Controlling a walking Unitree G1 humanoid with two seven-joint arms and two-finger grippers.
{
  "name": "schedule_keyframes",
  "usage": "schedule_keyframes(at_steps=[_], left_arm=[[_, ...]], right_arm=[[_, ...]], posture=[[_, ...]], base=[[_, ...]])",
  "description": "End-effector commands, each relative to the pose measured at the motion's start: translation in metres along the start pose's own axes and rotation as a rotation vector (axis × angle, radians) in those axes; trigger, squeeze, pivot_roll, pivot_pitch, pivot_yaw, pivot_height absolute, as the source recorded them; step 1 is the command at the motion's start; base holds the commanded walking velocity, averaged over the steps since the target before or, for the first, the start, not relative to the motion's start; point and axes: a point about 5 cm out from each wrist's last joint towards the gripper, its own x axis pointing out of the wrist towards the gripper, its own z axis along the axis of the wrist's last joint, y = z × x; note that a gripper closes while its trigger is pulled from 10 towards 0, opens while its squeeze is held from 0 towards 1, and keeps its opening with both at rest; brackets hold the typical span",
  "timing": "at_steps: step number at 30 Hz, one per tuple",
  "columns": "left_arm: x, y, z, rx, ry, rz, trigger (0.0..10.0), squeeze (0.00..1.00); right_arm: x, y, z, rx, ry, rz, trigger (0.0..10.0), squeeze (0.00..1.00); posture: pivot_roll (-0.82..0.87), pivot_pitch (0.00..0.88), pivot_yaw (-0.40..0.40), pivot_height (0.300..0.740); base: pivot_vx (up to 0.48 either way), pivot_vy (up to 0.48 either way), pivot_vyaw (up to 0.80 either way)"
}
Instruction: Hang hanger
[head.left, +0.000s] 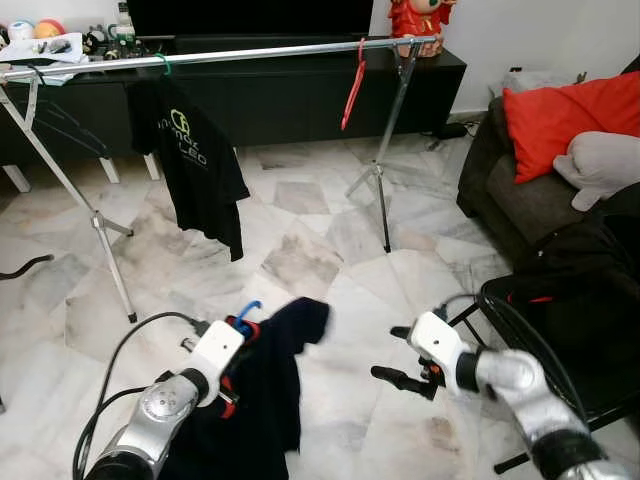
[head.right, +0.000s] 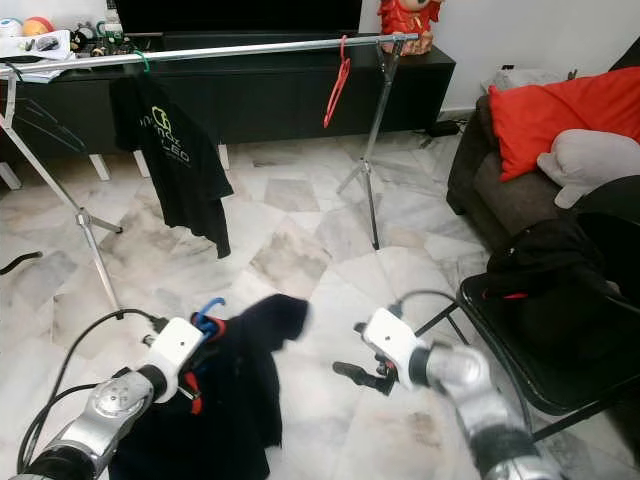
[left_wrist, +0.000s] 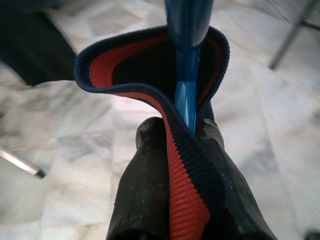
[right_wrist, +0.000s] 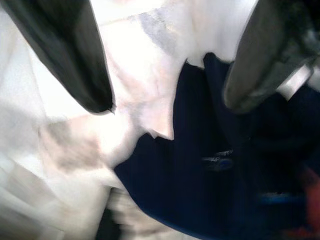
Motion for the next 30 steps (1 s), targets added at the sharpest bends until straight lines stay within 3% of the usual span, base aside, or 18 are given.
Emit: schedule_keyframes(at_steps=[1, 2, 3, 7, 8, 10, 15, 17, 21, 24, 30], left_arm=[[-0.007, 0.007, -0.004, -0.069, -0.044, 0.076, 10.0, 0.0], [-0.011, 0.01, -0.005, -0.105, -0.065, 0.096, 10.0, 0.0], [-0.011, 0.01, -0.005, -0.105, -0.065, 0.096, 10.0, 0.0], [-0.022, 0.013, -0.014, -0.172, -0.07, 0.143, 10.0, 0.0], [-0.022, 0.013, -0.014, -0.172, -0.07, 0.143, 10.0, 0.0], [-0.03, 0.013, -0.018, -0.184, -0.08, 0.146, 10.0, 0.0], [-0.044, 0.016, -0.018, -0.177, -0.121, 0.155, 10.0, 0.0], [-0.058, 0.02, -0.023, -0.17, -0.122, 0.206, 10.0, 0.0], [-0.072, 0.02, -0.025, -0.195, -0.13, 0.263, 10.0, 0.0], [-0.083, 0.018, -0.029, -0.165, -0.117, 0.295, 10.0, 0.0], [-0.095, 0.025, -0.038, -0.138, -0.078, 0.373, 10.0, 0.0]], right_arm=[[-0.005, 0.005, -0.03, 0.19, 0.031, -0.169, 10.0, 0.0], [-0.006, 0.012, -0.045, 0.268, 0.059, -0.248, 10.0, 0.0], [-0.006, 0.012, -0.045, 0.268, 0.059, -0.248, 10.0, 0.0], [-0.012, 0.039, -0.088, 0.457, 0.189, -0.4, 10.0, 0.0], [-0.012, 0.039, -0.088, 0.457, 0.189, -0.4, 10.0, 0.0], [-0.018, 0.053, -0.108, 0.566, 0.253, -0.475, 10.0, 0.0], [-0.027, 0.071, -0.13, 0.641, 0.356, -0.545, 10.0, 0.0], [-0.032, 0.084, -0.142, 0.704, 0.408, -0.604, 10.0, 0.0], [-0.038, 0.098, -0.154, 0.728, 0.471, -0.636, 10.0, 0.0], [-0.04, 0.108, -0.159, 0.726, 0.5, -0.627, 10.0, 0.0], [-0.043, 0.113, -0.163, 0.731, 0.524, -0.648, 10.0, 0.0]], posture=[[-0.06, 0.114, -0.017, 0.721], [-0.06, 0.111, -0.012, 0.721], [-0.06, 0.111, -0.012, 0.721], [-0.05, 0.094, 0.006, 0.721], [-0.05, 0.094, 0.006, 0.721], [-0.05, 0.088, 0.012, 0.721], [-0.04, 0.084, 0.015, 0.721], [-0.03, 0.081, 0.019, 0.721], [-0.02, 0.081, 0.02, 0.721], [-0.02, 0.079, 0.021, 0.721], [-0.03, 0.075, 0.026, 0.721]], base=[[0.0, 0.0, 0.0], [0.0, 0.0, 0.0], [0.0, 0.0, 0.0], [0.0, 0.0, 0.0], [0.0, 0.0, 0.0], [0.0, 0.0, 0.0], [0.0, 0.0, 0.0], [0.0, 0.0, 0.0], [0.0, 0.0, 0.0], [0.0, 0.0, 0.0], [0.0, 0.0, 0.0]])
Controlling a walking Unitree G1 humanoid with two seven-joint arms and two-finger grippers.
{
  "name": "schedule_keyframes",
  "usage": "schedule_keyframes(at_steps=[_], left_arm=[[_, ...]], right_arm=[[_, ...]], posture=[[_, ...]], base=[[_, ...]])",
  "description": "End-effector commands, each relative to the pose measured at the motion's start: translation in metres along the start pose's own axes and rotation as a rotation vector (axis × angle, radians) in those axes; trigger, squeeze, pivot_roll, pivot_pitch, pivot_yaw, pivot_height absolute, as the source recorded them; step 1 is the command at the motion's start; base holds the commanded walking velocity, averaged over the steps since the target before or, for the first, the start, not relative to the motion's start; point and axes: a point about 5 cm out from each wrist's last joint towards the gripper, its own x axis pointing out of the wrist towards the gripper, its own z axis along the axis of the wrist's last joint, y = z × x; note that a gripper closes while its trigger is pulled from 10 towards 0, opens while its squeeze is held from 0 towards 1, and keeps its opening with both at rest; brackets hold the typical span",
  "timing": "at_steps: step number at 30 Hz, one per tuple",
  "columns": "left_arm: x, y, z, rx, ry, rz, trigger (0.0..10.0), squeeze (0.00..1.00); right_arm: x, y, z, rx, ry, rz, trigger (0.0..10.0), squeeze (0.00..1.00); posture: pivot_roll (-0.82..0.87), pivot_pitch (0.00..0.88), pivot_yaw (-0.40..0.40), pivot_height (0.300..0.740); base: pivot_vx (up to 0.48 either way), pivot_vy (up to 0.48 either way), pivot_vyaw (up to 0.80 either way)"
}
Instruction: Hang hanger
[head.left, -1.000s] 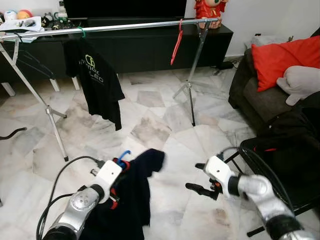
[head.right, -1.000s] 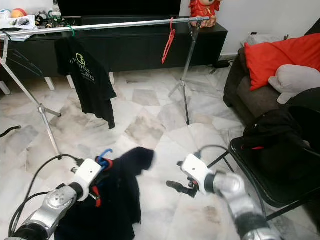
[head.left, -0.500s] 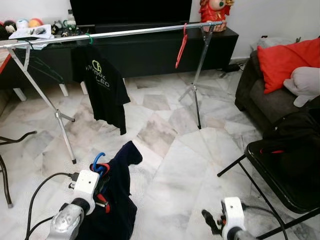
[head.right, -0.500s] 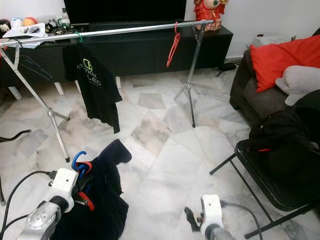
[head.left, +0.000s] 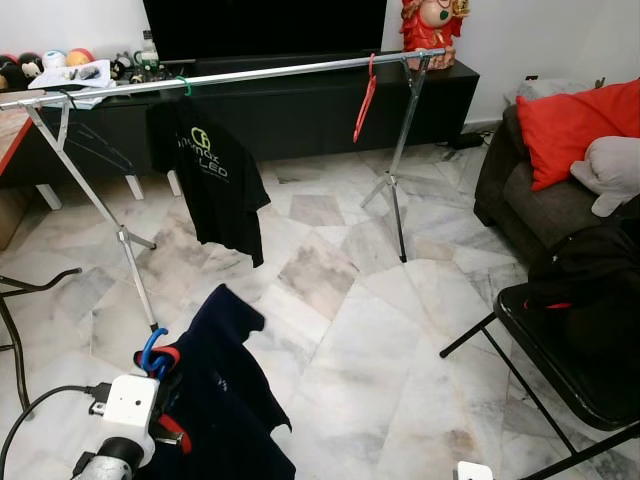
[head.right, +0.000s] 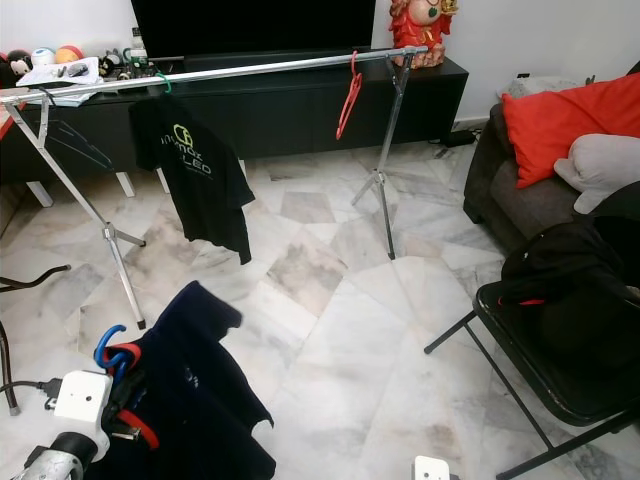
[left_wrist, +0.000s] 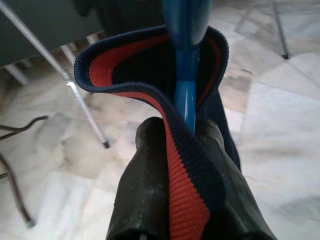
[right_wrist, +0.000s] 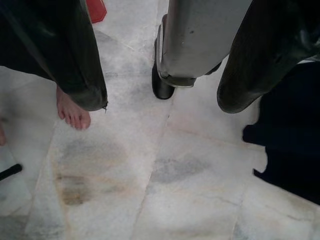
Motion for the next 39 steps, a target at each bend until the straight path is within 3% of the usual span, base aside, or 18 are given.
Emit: schedule_keyframes(at_steps=[1, 3, 7, 8, 9, 11, 13, 16, 18, 25, 32, 39], left_arm=[[-0.005, 0.022, 0.0, 0.029, 0.008, 0.087, 10.0, 0.0], [-0.01, 0.037, -0.006, 0.065, 0.042, 0.124, 10.0, 0.0], [-0.017, 0.058, -0.014, 0.268, 0.104, 0.15, 10.0, 0.0], [-0.018, 0.076, -0.012, 0.348, 0.119, 0.255, 10.0, 0.0], [-0.018, 0.076, -0.012, 0.348, 0.119, 0.255, 10.0, 0.0], [-0.017, 0.093, -0.005, 0.368, 0.111, 0.371, 10.0, 0.0], [-0.016, 0.096, -0.002, 0.394, 0.1, 0.392, 10.0, 0.0], [-0.015, 0.085, -0.004, 0.346, 0.091, 0.31, 10.0, 0.0], [-0.016, 0.066, -0.008, 0.28, 0.068, 0.198, 10.0, 0.0], [-0.036, 0.044, -0.018, 0.16, 0.09, 0.115, 10.0, 0.0], [-0.049, 0.04, -0.022, 0.115, 0.102, 0.086, 10.0, 0.0], [-0.038, 0.034, -0.014, 0.086, 0.072, 0.059, 10.0, 0.0]], right_arm=[[-0.002, -0.002, -0.008, 0.007, 0.023, -0.017, 10.0, 0.0], [-0.002, -0.003, -0.009, -0.001, 0.026, -0.018, 10.0, 0.0], [-0.002, -0.004, -0.01, -0.01, 0.027, -0.021, 10.0, 0.0], [-0.002, -0.005, -0.01, -0.01, 0.027, -0.021, 10.0, 0.0], [-0.002, -0.005, -0.01, -0.01, 0.027, -0.021, 10.0, 0.0], [-0.003, -0.005, -0.01, -0.022, 0.027, -0.024, 10.0, 0.0], [-0.003, -0.005, -0.011, -0.025, 0.029, -0.024, 10.0, 0.0], [-0.003, -0.003, -0.011, -0.023, 0.028, -0.016, 10.0, 0.0], [-0.002, -0.002, -0.011, -0.021, 0.026, -0.012, 10.0, 0.0], [-0.003, -0.005, -0.013, -0.017, 0.028, -0.023, 10.0, 0.0], [-0.004, -0.009, -0.014, 0.009, 0.027, -0.026, 10.0, 0.0], [-0.004, -0.008, -0.013, 0.032, 0.019, -0.03, 10.0, 0.0]], posture=[[-0.02, 0.071, 0.026, 0.721], [-0.02, 0.069, 0.026, 0.721], [-0.03, 0.064, 0.027, 0.721], [-0.02, 0.061, 0.025, 0.721], [-0.02, 0.061, 0.025, 0.721], [-0.01, 0.057, 0.024, 0.721], [-0.02, 0.056, 0.025, 0.721], [-0.02, 0.053, 0.029, 0.721], [-0.02, 0.052, 0.032, 0.721], [-0.02, 0.05, 0.024, 0.721], [-0.02, 0.041, 0.024, 0.721], [-0.02, 0.055, 0.033, 0.721]], base=[[0.0, 0.0, 0.0], [0.0, 0.0, 0.0], [0.0, 0.0, 0.0], [0.0, 0.0, 0.0], [0.0, 0.0, 0.0], [0.0, 0.0, 0.0], [0.0, 0.0, 0.0], [0.0, 0.0, 0.0], [0.0, 0.0, 0.0], [0.0, 0.0, 0.0], [0.0, 0.0, 0.0], [0.23, 0.0, 0.0]])
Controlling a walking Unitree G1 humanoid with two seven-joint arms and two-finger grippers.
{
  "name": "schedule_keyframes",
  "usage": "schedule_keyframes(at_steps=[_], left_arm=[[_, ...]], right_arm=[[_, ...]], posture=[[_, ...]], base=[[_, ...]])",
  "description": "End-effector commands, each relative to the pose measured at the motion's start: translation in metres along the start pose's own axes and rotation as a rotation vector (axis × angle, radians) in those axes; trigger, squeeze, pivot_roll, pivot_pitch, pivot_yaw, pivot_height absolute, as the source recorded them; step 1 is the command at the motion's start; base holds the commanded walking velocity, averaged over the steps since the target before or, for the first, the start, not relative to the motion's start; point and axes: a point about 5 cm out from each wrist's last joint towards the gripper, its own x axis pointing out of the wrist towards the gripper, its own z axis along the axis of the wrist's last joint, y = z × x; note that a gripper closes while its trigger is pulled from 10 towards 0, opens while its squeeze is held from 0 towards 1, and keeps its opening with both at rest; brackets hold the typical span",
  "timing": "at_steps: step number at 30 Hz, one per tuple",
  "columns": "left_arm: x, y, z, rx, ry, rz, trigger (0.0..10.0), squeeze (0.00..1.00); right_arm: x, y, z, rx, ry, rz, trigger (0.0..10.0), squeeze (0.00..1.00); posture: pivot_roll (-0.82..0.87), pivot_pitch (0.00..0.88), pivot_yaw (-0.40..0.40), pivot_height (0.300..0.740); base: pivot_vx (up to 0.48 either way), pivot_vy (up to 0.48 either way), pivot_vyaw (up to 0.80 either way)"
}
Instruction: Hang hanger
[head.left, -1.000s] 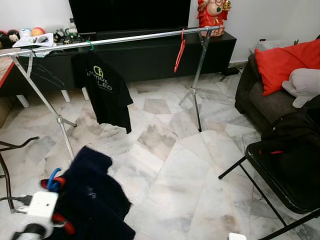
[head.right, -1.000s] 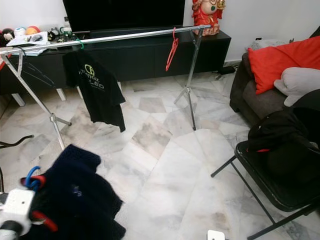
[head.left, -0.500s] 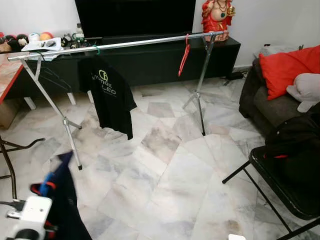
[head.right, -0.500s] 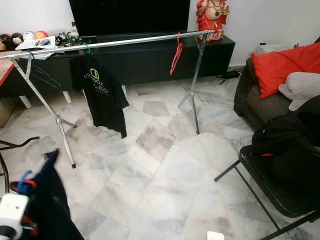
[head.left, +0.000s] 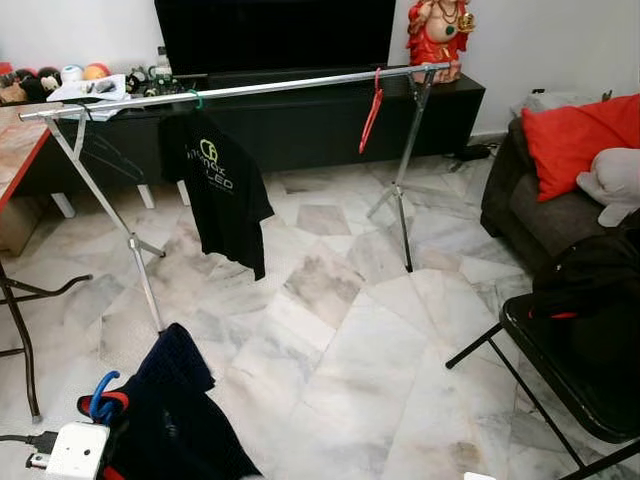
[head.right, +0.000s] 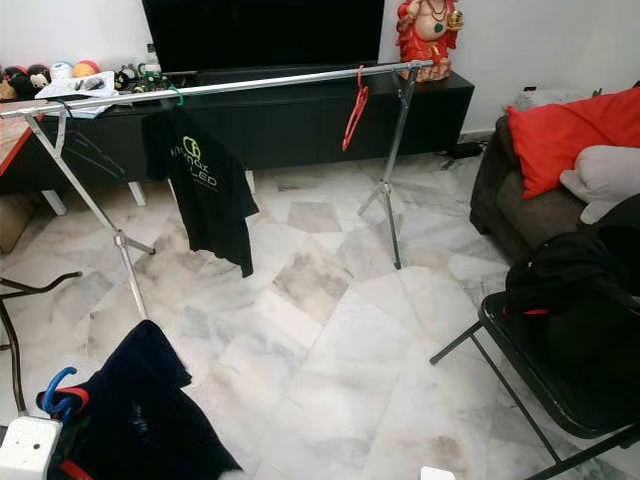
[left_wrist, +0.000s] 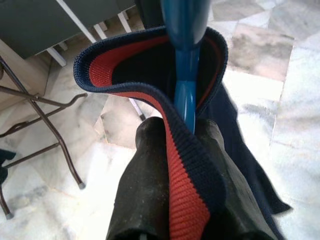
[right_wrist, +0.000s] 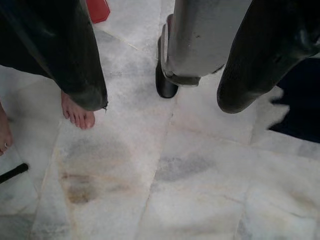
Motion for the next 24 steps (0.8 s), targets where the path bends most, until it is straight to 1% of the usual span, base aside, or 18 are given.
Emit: schedule_keyframes(at_steps=[1, 3, 6, 7, 9, 12, 14, 18, 24], left_arm=[[0.005, 0.002, 0.013, -0.016, -0.056, 0.01, 10.0, 0.0], [0.007, -0.002, 0.017, -0.028, -0.067, -0.002, 10.0, 0.0], [0.007, -0.003, 0.017, -0.032, -0.069, -0.006, 10.0, 0.0], [0.005, -0.006, 0.017, -0.051, -0.068, -0.01, 10.0, 0.0], [0.004, -0.007, 0.017, -0.056, -0.067, -0.011, 10.0, 0.0], [0.003, -0.01, 0.018, -0.072, -0.068, -0.011, 10.0, 0.0], [0.003, -0.015, 0.018, -0.087, -0.064, -0.023, 10.0, 0.0], [0.003, -0.016, 0.019, -0.09, -0.063, -0.028, 10.0, 0.0], [0.003, -0.013, 0.018, -0.104, -0.052, -0.019, 10.0, 0.0]], right_arm=[[0.0, 0.001, -0.001, 0.018, -0.003, -0.002, 10.0, 0.0], [0.0, 0.001, -0.001, 0.025, -0.003, -0.004, 10.0, 0.0], [0.0, 0.001, -0.001, 0.027, -0.003, -0.005, 10.0, 0.0], [0.0, 0.0, 0.0, 0.025, -0.001, -0.003, 10.0, 0.0], [0.0, 0.0, 0.0, 0.023, 0.0, -0.002, 10.0, 0.0], [0.0, 0.0, 0.0, 0.023, 0.0, 0.0, 10.0, 0.0], [0.0, 0.001, 0.001, 0.024, -0.005, 0.002, 10.0, 0.0], [0.0, 0.001, 0.002, 0.025, -0.009, 0.003, 10.0, 0.0], [0.001, 0.002, 0.004, 0.021, -0.014, 0.008, 10.0, 0.0]], posture=[[-0.02, 0.061, 0.035, 0.721], [-0.02, 0.07, 0.038, 0.721], [-0.02, 0.072, 0.038, 0.721], [-0.02, 0.079, 0.036, 0.721], [-0.02, 0.079, 0.036, 0.721], [-0.02, 0.085, 0.034, 0.721], [-0.03, 0.09, 0.038, 0.721], [-0.04, 0.095, 0.04, 0.721], [-0.04, 0.1, 0.04, 0.721]], base=[[0.296, 0.0, 0.0], [0.33, 0.0, 0.0], [0.336, 0.0, 0.0], [0.349, 0.0, 0.0], [0.349, 0.0, 0.0], [0.48, 0.0, 0.0], [0.48, 0.0, 0.0], [0.48, 0.0, 0.0], [0.48, 0.0, 0.0]])
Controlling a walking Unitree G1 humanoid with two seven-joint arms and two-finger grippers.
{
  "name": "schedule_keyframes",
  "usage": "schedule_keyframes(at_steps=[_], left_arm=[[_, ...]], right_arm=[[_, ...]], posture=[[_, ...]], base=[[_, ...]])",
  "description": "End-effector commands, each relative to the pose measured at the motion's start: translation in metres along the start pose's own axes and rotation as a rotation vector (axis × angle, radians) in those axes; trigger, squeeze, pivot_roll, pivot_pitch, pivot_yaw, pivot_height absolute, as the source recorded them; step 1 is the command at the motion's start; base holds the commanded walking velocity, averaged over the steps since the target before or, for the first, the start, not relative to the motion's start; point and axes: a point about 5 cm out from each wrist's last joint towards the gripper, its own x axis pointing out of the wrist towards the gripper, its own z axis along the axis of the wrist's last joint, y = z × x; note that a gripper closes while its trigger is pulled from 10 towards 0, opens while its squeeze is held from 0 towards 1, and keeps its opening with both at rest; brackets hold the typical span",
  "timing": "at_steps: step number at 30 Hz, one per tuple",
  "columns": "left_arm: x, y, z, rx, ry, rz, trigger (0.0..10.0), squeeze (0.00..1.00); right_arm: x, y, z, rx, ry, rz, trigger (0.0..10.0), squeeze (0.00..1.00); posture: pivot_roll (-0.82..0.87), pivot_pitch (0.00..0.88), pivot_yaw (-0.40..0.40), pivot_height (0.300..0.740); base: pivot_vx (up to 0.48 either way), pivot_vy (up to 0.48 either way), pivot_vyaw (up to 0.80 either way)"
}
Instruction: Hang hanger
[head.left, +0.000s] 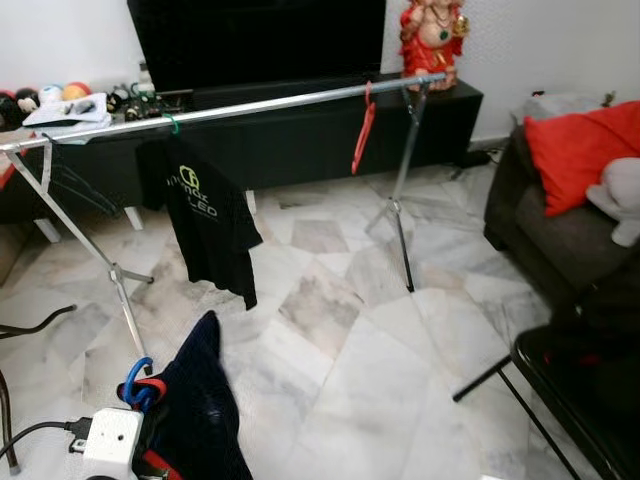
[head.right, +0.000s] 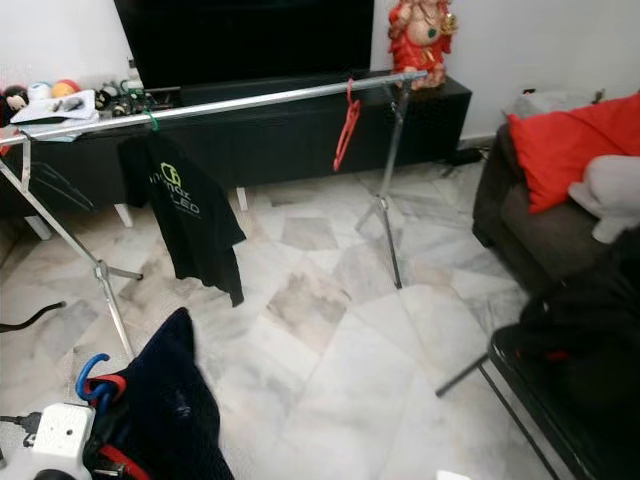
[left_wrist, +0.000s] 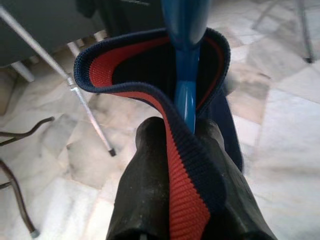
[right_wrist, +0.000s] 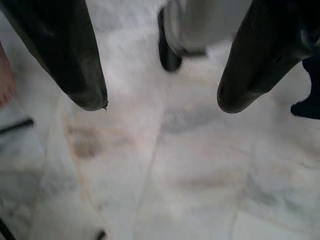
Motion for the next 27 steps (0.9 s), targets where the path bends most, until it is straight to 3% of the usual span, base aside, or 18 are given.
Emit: schedule_keyframes(at_steps=[1, 27], left_arm=[[-0.0009, 0.0108, 0.0045, -0.008, -0.009, 0.036, 10.0, 0.0], [-0.003, 0.0074, 0.0001, -0.042, 0.014, 0.048, 10.0, 0.0]], right_arm=[[0.0004, 0.0086, -0.0015, -0.001, 0.005, 0.025, 10.0, 0.0], [0.0006, 0.0083, -0.0007, -0.023, 0.007, 0.036, 10.0, 0.0]], posture=[[-0.04, 0.098, 0.038, 0.721], [-0.03, 0.096, 0.018, 0.721]], base=[[0.48, 0.0, 0.0], [0.48, 0.0, 0.0]])
